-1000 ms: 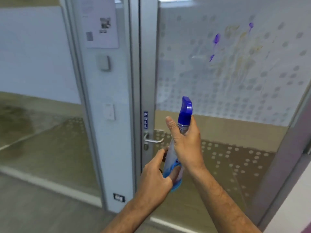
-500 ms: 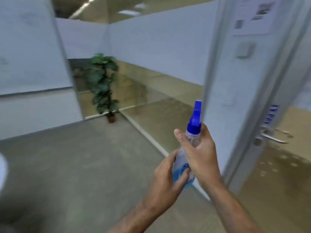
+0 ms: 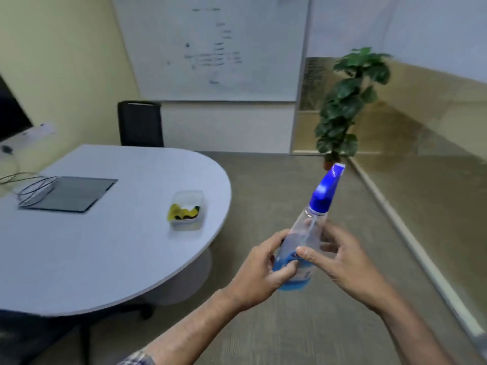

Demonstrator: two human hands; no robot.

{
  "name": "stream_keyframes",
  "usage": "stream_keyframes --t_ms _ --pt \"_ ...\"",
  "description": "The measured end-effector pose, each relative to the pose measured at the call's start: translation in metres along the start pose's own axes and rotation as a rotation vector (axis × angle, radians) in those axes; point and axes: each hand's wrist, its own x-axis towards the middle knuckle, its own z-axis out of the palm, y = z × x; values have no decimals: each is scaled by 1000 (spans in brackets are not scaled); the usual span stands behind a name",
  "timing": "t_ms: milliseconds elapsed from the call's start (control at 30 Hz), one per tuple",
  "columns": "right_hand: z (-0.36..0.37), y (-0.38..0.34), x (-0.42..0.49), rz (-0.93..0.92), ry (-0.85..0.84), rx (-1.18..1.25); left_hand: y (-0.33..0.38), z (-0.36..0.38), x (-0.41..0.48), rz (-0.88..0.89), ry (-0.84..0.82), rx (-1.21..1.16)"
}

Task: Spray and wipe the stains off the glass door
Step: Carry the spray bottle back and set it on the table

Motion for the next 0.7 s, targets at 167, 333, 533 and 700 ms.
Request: stream_keyframes --t_ms 167,333,533,700 --pt "57 23 75 53 -196 -19 -44 -61 11 -68 129 -21" --pt "89 50 154 15 -298 -8 -74 -98 46 -154 208 25" --pt "123 66 231 4 -340 -4 -104 -139 95 -234 265 90" --pt "153 61 290 -17 -354 -17 -142 -179 130 -282 321 119"
